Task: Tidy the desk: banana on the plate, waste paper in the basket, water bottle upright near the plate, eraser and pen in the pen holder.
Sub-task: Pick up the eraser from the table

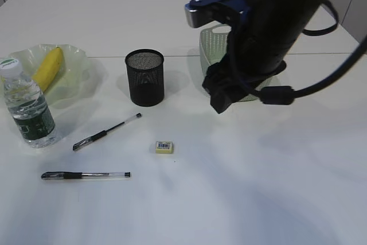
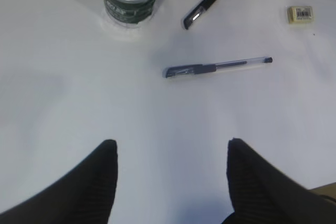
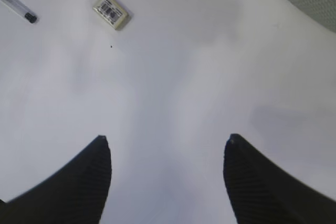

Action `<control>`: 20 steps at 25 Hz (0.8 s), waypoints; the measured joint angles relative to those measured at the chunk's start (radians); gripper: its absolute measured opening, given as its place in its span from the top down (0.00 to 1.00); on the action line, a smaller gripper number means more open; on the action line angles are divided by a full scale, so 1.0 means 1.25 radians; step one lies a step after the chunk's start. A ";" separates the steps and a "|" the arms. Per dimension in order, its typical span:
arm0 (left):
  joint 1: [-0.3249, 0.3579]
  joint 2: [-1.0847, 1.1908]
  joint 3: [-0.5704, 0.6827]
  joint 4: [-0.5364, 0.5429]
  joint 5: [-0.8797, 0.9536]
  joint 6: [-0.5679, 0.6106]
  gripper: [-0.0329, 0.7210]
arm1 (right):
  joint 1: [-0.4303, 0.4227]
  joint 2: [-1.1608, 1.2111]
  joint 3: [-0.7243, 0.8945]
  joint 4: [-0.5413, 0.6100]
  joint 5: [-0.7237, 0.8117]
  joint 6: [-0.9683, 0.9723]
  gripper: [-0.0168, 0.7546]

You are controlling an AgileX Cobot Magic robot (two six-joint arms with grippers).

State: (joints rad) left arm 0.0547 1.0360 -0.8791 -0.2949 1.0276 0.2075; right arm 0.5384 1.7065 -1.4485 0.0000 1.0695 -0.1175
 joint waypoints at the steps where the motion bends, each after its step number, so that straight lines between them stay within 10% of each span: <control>1: 0.000 0.000 0.000 -0.003 -0.001 0.000 0.34 | 0.009 0.024 -0.023 0.000 0.006 -0.001 0.33; 20: 0.000 -0.001 0.000 -0.024 0.042 0.000 0.35 | 0.090 0.349 -0.243 -0.012 -0.003 -0.087 0.33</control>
State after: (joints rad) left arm 0.0547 1.0344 -0.8791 -0.3247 1.0806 0.2075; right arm 0.6507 2.1424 -1.7525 -0.0149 1.0658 -0.2259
